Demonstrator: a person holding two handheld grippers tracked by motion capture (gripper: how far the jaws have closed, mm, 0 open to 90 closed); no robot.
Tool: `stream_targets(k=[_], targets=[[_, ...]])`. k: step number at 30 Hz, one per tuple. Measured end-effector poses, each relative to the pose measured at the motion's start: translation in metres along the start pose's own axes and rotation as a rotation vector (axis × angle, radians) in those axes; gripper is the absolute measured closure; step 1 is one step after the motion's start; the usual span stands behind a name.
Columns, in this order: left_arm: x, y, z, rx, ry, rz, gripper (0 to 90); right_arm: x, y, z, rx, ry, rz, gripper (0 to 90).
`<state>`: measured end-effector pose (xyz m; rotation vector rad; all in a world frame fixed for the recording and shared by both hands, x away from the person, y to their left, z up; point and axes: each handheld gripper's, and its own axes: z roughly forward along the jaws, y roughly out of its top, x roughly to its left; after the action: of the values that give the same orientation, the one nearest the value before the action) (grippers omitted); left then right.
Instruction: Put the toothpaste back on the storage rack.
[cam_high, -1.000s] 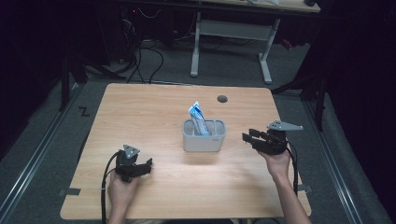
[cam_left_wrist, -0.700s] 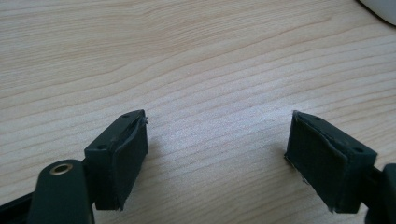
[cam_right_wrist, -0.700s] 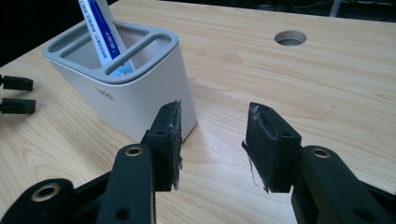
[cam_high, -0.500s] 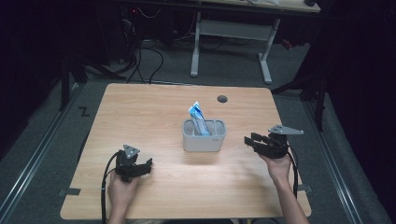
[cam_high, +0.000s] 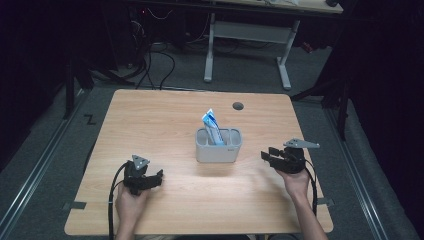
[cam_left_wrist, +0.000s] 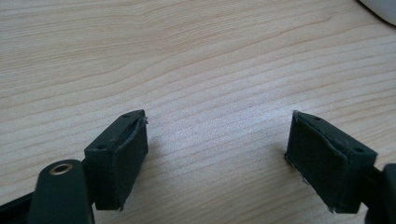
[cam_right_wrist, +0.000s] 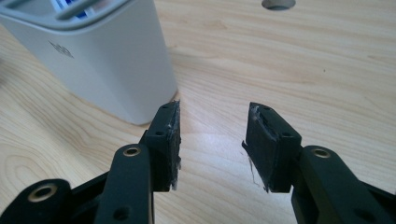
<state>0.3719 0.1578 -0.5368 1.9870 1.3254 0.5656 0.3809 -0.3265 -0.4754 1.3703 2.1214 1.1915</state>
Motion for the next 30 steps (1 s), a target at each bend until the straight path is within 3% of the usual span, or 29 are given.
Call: stream_targets(k=[14,20,30], targets=[[0.000,0.000,0.000,0.000,0.000,0.000,20.8,-0.002,-0.013,0.013,0.051,-0.051,-0.016,54.9],[0.000,0.000,0.000,0.000,0.000,0.000,20.8,0.002,-0.016,0.021,0.085,-0.102,-0.070,54.7],[0.000,0.000,0.000,0.000,0.000,0.000,20.8,0.008,-0.020,0.037,0.112,-0.109,-0.099,53.9]])
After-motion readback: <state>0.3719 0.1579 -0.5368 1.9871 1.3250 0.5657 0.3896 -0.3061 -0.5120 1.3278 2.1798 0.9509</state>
